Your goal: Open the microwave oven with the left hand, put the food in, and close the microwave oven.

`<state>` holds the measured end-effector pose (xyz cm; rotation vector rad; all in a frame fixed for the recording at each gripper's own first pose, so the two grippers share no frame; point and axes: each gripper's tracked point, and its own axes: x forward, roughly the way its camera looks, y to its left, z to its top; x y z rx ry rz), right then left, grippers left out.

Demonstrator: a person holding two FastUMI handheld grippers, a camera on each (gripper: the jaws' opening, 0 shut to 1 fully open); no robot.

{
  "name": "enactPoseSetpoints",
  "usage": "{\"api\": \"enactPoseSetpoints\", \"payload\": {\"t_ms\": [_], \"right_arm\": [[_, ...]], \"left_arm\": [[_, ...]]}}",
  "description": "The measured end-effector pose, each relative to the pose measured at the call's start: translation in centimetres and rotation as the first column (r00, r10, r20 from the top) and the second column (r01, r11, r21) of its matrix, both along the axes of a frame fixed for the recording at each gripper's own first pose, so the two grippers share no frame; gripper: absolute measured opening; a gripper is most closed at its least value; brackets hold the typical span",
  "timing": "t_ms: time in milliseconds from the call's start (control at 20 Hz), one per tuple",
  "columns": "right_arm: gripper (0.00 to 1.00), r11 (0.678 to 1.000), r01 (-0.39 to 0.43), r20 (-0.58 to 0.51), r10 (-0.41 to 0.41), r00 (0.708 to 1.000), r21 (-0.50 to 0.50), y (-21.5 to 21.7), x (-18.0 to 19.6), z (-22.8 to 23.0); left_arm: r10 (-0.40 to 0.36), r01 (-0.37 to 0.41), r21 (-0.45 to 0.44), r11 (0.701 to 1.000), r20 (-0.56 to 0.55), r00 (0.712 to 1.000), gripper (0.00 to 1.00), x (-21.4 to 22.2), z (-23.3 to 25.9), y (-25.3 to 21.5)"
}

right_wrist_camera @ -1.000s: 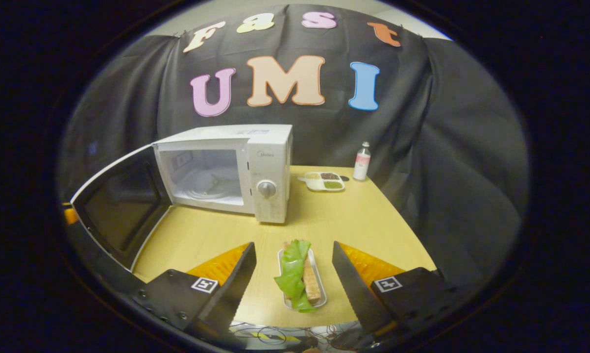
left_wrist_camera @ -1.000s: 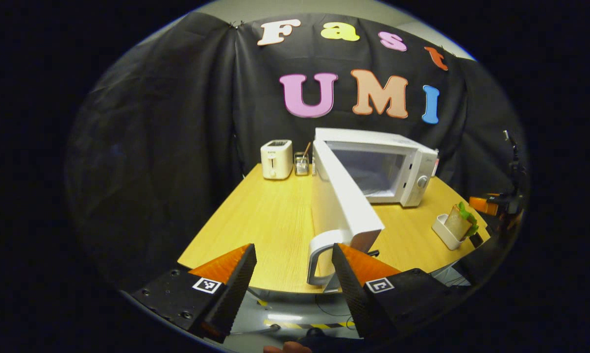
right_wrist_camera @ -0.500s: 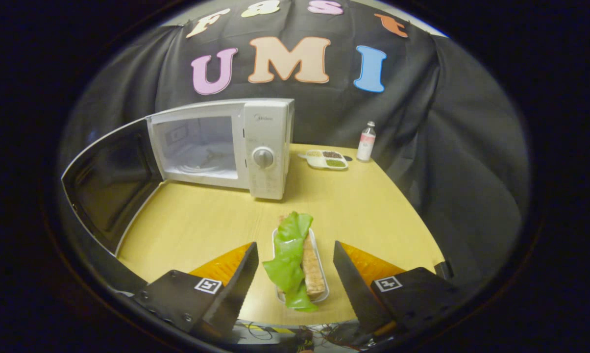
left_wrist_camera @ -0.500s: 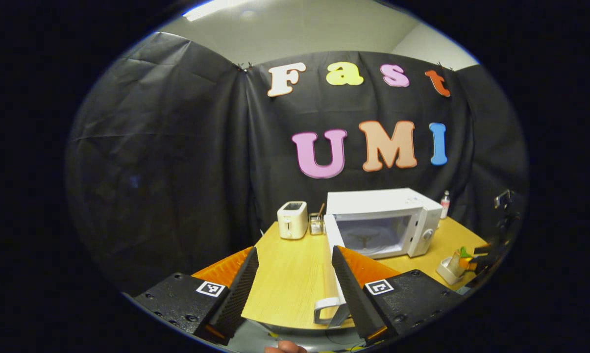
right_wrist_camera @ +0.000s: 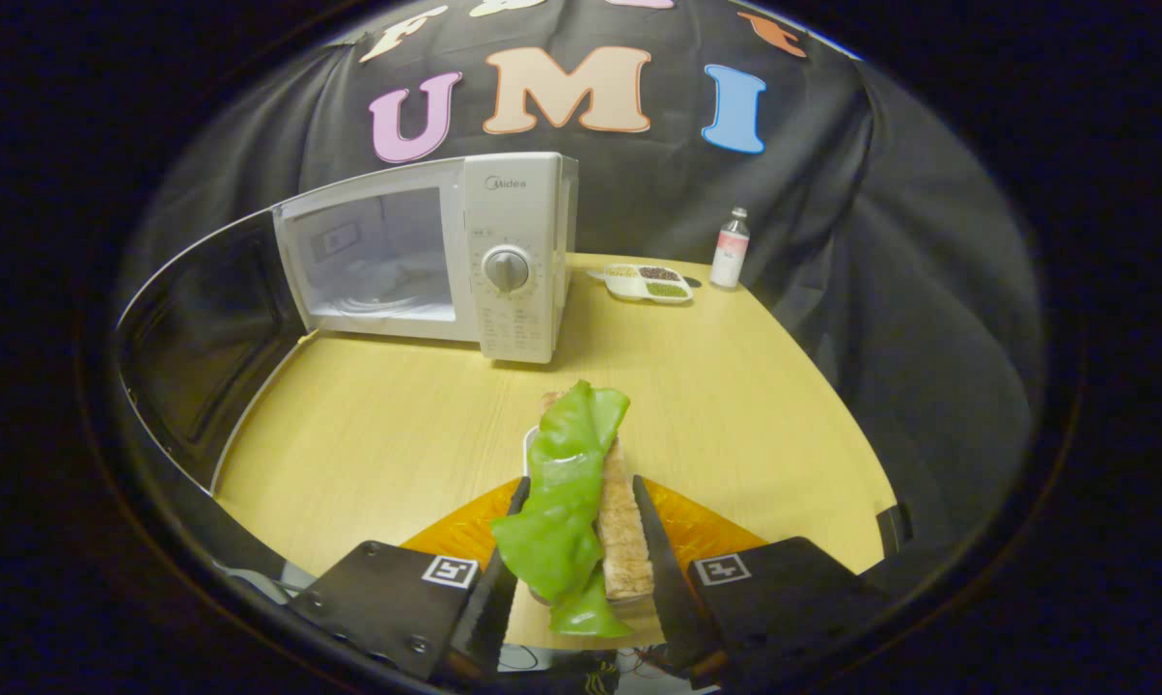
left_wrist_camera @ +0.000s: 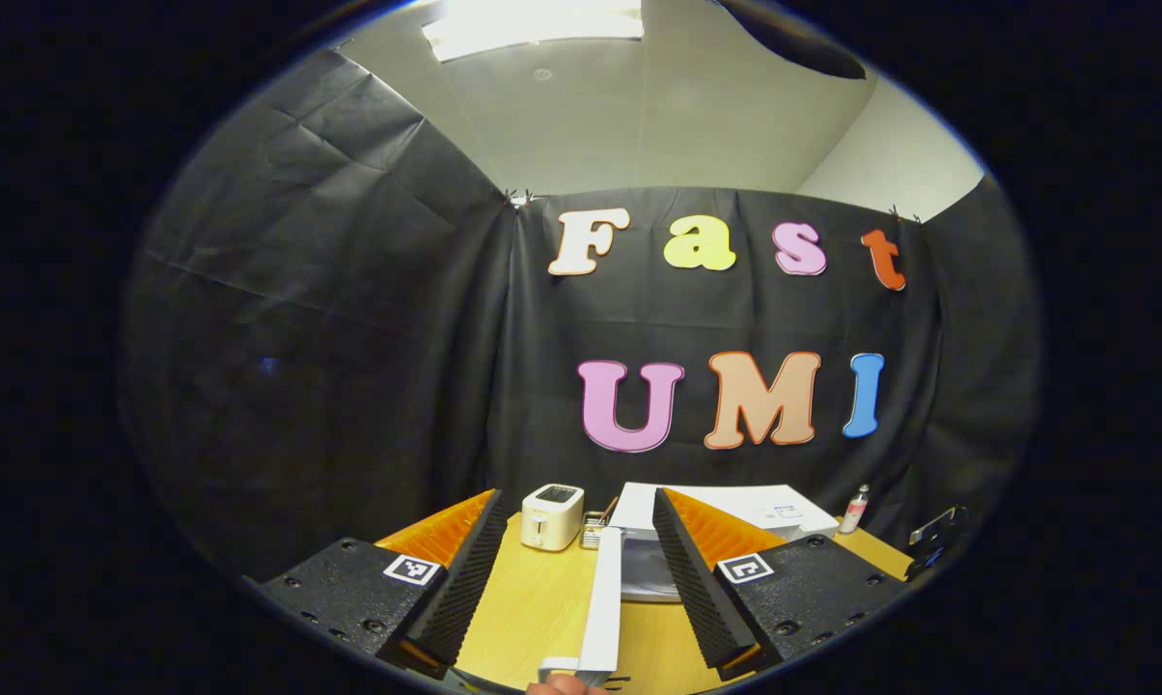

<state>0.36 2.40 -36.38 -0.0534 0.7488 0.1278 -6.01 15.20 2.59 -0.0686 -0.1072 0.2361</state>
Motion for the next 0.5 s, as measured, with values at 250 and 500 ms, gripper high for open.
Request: {"api": "enactPoseSetpoints", "payload": {"t_ms": [250, 500], "right_arm": [[0.43, 0.996, -0.078, -0.04, 0.076, 0.996, -0.037, 0.5, -0.2, -0.1], [0.31, 0.987, -0.118, -0.024, 0.116, 0.993, -0.114, 0.8, 0.0, 0.3]], "left_arm": [[-0.016, 0.015, -0.026, 1.0, -0.041, 0.999, 0.91, 1.0, -1.5, -0.5], [-0.017, 0.015, -0.023, 1.0, -0.065, 0.998, 0.94, 1.7, -2.1, -0.3]]}}
